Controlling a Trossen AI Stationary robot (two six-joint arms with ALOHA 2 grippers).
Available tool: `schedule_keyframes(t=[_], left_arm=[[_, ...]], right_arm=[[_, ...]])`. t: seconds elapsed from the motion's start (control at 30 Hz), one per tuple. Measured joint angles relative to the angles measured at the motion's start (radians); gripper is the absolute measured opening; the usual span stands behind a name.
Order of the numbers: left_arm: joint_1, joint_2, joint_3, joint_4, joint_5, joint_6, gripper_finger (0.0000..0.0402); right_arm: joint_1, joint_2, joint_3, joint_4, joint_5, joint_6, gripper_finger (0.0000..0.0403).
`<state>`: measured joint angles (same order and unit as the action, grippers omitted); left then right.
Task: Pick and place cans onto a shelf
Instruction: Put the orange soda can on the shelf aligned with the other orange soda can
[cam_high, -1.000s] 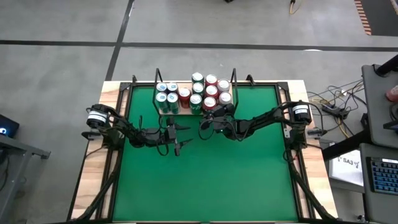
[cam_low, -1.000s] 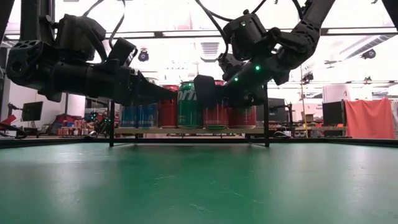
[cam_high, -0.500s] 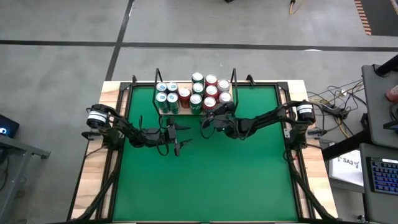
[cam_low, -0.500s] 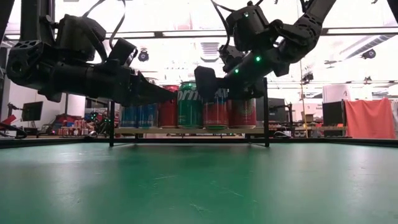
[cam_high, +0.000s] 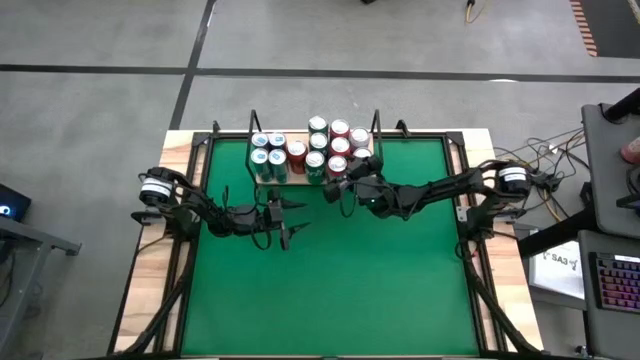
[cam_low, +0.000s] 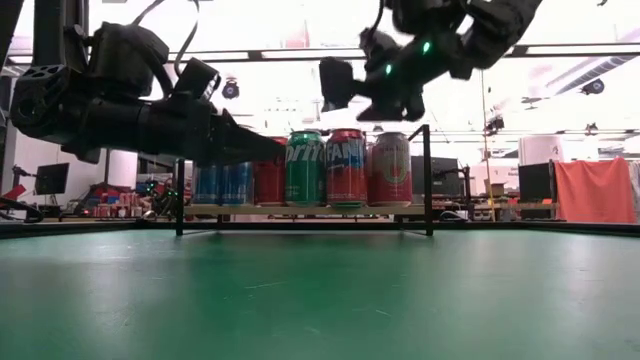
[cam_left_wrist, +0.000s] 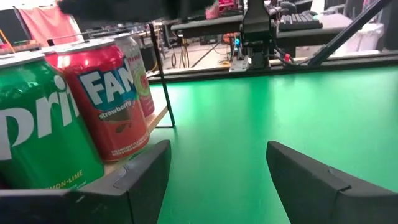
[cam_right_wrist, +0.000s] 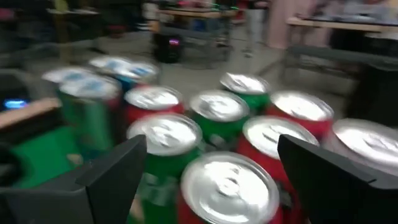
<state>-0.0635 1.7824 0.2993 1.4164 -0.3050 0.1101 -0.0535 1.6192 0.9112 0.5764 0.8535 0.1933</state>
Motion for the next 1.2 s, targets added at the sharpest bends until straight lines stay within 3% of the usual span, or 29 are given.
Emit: schedule_keyframes(t=[0.2,0.43,0.67,1.0,1.2], left_arm=[[0.000,0.000,0.000,0.021,0.000,-0.005,0.0248],[0.000,0.000,0.001,0.021,0.000,-0.015,0.0248],[0.000,0.000,0.017,0.016,0.001,-0.014,0.0248],[0.000,0.000,0.019,0.006,0.000,0.003,0.0248],[0.000,0.000,0.019,-0.001,0.000,0.007,0.0248]], right_arm=[[-0.001,-0.144,0.000,-0.082,-0.259,-0.001,0.0346],[-0.024,-0.254,0.077,-0.409,-0.517,0.093,0.0293],[-0.037,-0.159,0.310,-0.830,-0.539,0.124,0.0204],[-0.122,-0.006,0.551,-1.159,-0.538,0.182,0.0023],[-0.144,0.019,0.562,-1.208,-0.539,0.173,0.0011]])
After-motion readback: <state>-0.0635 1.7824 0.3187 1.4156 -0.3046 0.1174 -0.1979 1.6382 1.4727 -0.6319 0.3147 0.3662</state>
